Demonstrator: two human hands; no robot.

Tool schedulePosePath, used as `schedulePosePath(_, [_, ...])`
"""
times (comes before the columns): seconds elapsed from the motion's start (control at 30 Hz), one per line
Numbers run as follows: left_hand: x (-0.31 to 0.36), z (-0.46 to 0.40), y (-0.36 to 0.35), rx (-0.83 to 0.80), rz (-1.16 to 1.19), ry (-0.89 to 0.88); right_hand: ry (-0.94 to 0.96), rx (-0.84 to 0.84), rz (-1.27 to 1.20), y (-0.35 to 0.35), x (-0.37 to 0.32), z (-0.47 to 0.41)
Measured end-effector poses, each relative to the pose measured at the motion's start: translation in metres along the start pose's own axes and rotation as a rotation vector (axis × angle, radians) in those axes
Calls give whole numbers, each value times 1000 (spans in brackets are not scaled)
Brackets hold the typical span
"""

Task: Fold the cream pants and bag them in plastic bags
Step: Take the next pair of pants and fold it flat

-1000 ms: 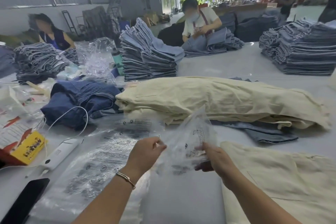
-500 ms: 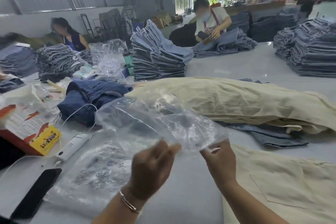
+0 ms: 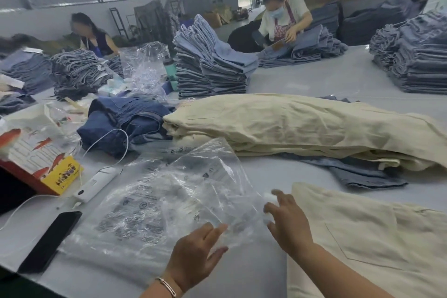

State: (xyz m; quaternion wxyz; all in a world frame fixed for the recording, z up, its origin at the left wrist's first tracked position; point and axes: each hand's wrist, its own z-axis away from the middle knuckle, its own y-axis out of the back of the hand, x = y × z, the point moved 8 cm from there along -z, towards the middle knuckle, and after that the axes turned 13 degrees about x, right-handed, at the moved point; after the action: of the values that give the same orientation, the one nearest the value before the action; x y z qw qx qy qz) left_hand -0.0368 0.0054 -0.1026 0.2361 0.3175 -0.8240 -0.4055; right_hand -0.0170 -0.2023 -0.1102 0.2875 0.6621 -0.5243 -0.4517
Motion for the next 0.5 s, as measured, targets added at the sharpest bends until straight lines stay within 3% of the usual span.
schedulePosePath(0.03, [-6,6,-3,-48,-38,52,14,-1,32,-1,0,-2])
schedulePosePath(0.1, [-29,18,-7,-119,-169,219,-52,-199,9,-15,3,-2])
schedulePosePath(0.2, [-66,30,4,-82,-324,526,-190,-683,-400,-38,-8,5])
schedulePosePath(0.27, [-92,43,15,31,-246,755,-302,-867,-681,-35,-21,6])
schedulePosePath(0.33, [-118,62,30,231,-53,1038,-557,-836,-788,-36,-16,-4])
schedulePosePath(0.4, [-133,80,32,320,191,1320,-798,-624,-686,-45,6,-12])
schedulePosePath(0.5, [-142,88,18,234,327,1394,-917,-522,-631,-70,10,-10])
